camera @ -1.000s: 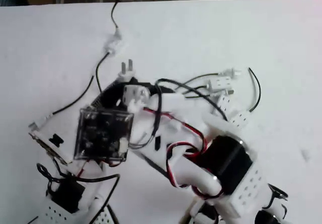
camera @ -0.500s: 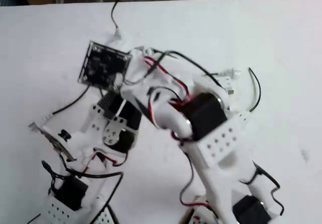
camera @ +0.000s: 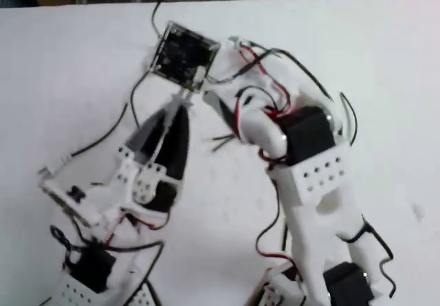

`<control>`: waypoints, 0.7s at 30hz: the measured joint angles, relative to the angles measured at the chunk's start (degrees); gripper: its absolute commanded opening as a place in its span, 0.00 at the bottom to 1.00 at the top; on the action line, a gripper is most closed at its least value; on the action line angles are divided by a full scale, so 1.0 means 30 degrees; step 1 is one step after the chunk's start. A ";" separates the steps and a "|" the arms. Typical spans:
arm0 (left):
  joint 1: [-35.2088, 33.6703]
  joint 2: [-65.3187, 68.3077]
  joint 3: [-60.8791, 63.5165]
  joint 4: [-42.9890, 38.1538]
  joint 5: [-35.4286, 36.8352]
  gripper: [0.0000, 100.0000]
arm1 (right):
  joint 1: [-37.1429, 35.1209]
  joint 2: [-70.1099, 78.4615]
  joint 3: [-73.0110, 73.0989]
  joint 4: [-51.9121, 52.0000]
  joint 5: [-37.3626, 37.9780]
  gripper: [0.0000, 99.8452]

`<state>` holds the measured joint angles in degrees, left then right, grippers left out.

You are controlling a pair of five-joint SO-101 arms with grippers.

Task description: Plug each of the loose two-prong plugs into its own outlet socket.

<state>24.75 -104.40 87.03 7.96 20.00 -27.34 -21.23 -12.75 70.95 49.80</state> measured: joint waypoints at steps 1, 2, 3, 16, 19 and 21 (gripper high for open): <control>0.0088 0.0000 0.0000 0.0000 -0.0029 0.02 | -0.0088 -0.0264 0.0000 0.0000 0.0000 0.02; 0.0029 0.0293 0.0029 0.0000 0.0000 0.02 | -0.0205 -0.0586 0.0000 0.0000 0.0000 0.02; 0.0000 0.0293 0.0029 0.0000 0.0000 0.02 | -0.0410 -0.0938 0.0000 0.0000 0.0000 0.02; 0.0000 0.0264 0.0029 0.0000 0.0000 0.02 | -0.3810 -0.1436 0.0000 0.0000 0.0000 0.02; 0.0000 0.0293 0.0059 0.0029 0.0000 0.02 | -0.2168 -0.0088 -0.0059 -0.0029 -0.0029 0.02; 0.0059 0.0322 0.0088 0.0088 0.0000 0.02 | -0.1114 0.0615 -0.0088 -0.0059 -0.0059 0.02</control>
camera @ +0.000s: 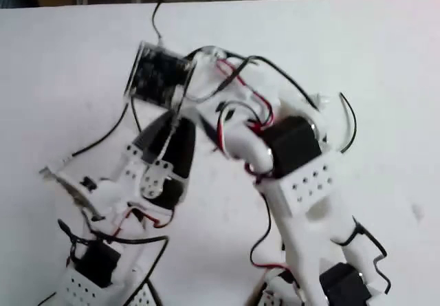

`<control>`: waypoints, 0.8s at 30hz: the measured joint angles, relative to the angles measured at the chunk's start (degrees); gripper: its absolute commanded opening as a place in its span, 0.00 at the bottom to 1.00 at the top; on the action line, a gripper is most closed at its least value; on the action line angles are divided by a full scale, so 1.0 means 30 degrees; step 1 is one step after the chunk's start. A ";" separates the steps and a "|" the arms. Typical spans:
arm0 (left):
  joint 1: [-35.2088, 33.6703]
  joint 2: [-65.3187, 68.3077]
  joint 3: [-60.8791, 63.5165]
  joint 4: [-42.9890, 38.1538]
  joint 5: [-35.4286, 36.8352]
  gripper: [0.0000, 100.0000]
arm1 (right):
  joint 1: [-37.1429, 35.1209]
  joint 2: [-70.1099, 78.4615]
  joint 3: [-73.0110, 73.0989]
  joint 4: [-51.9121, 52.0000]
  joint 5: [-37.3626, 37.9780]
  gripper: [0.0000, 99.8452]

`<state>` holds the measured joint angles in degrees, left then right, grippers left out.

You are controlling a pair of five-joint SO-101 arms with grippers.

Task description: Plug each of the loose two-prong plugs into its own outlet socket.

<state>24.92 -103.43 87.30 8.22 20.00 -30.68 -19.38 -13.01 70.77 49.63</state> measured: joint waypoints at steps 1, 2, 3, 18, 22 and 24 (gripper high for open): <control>0.0029 0.0000 0.0029 0.0000 0.0000 0.02 | 0.0498 0.0293 -0.0029 -0.0117 0.0029 0.02; 0.0029 0.0029 0.0029 0.0029 0.0000 0.02 | 0.1084 0.0645 -0.0059 0.0059 0.0059 0.02; 0.0029 -0.0029 0.0000 0.0000 0.0000 0.02 | 0.1788 0.1084 -0.0029 0.0059 0.0059 0.02; -0.1084 -0.0059 -0.0088 0.0850 0.0000 0.02 | 0.4103 0.0645 0.0264 0.0645 -0.0117 0.02; -0.2315 0.0586 -0.1172 0.3487 0.0000 0.02 | 0.4952 0.0440 0.0264 0.3136 -0.2168 0.02; -0.2667 0.1788 -0.2344 0.4806 0.0000 0.02 | 0.5626 0.0440 0.0264 0.4337 -0.3575 0.02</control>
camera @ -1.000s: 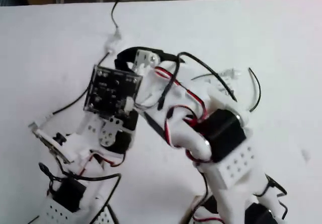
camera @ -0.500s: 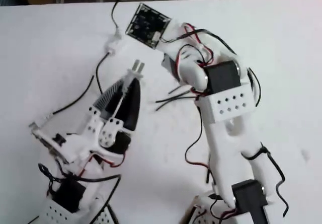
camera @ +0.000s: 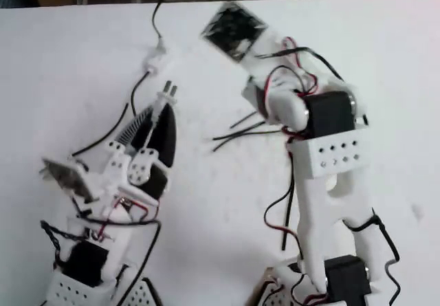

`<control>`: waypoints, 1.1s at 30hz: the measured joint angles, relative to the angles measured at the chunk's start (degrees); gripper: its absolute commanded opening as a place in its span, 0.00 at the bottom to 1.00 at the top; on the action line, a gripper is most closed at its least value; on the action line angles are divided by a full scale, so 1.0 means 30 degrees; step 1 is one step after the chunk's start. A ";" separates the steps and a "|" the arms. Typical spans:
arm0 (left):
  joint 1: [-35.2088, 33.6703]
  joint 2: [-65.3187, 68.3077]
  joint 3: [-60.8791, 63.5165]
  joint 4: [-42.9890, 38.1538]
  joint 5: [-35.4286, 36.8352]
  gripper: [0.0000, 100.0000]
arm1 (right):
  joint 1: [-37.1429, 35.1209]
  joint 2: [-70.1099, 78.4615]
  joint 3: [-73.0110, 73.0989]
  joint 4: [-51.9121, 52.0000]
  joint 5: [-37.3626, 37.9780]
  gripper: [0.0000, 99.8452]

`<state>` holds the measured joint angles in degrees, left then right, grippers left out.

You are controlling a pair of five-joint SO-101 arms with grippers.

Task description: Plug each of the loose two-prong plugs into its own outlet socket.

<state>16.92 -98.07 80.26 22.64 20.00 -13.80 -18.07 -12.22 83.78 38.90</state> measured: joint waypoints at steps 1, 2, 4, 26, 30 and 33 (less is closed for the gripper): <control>-0.0147 0.0996 -0.0762 0.0645 0.0059 0.02 | 0.0352 0.0000 0.0000 0.0645 -0.0615 0.02; -0.0205 0.1963 -0.1582 0.1289 0.0322 0.02 | 0.0733 0.0000 0.0000 0.1231 -0.1143 0.02; -0.0234 0.4220 -0.3399 0.2696 0.1231 0.02 | 0.1612 0.0000 0.0000 0.2432 -0.1963 0.02; -0.4249 2.9744 -1.9370 1.1956 0.8850 0.02 | 0.3546 -0.0293 1.6205 -0.1026 -0.3458 0.02; -0.4454 3.0828 -1.9722 1.2425 1.1663 0.02 | 0.3048 -0.0293 1.7407 -0.1524 -0.3487 0.02; -0.4484 3.0828 -1.9810 1.2835 1.3509 0.02 | 0.2168 -0.0293 1.8286 -0.2110 -0.3487 0.02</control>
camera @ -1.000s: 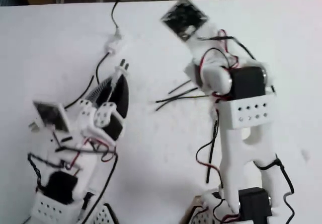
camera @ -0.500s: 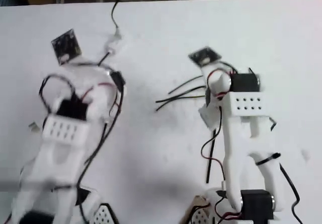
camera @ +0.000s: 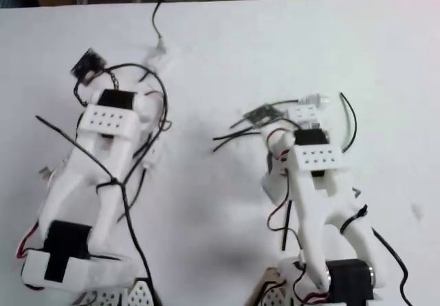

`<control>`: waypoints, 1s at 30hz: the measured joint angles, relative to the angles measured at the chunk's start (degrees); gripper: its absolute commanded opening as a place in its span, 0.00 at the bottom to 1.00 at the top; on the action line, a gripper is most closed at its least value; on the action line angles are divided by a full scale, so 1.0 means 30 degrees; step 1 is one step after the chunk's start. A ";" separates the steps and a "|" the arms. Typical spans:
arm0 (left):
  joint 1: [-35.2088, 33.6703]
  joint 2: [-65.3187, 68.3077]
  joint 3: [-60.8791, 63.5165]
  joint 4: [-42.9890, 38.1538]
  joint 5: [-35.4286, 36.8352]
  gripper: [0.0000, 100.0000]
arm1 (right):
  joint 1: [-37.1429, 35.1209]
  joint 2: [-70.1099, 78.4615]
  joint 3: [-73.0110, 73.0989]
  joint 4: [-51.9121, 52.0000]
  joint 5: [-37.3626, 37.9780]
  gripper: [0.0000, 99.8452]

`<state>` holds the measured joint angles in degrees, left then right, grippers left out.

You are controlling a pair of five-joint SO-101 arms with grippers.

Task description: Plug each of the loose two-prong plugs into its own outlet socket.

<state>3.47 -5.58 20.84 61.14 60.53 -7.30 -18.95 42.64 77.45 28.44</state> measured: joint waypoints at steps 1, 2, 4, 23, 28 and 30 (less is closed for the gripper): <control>-0.0059 0.0000 -0.0059 0.0381 0.0322 0.02 | -0.0117 0.0000 0.0293 -0.0264 0.0000 0.02; -0.0147 -0.0029 -0.0088 0.0703 0.0527 0.02 | -0.0176 0.0000 0.0498 -0.0498 0.0000 0.02; -0.0440 -0.0147 -0.0088 0.1055 0.0879 0.02 | -0.0176 0.0000 0.0762 -0.0850 0.0000 0.02; -0.0352 -0.0147 -0.0088 0.1641 0.6769 0.02 | -0.0264 0.0000 0.1084 -0.1172 -0.1201 0.02; -0.0352 0.0674 -0.0147 0.1231 0.6828 0.02 | -0.0234 0.0000 0.1084 -0.1465 -0.1231 0.02; -0.0381 0.1641 -0.0381 0.1172 0.6828 0.02 | -0.0264 0.0000 0.1084 -0.1465 -0.1231 0.02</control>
<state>2.33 -0.66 19.69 64.66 81.01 -8.09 -18.95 45.89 73.05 24.75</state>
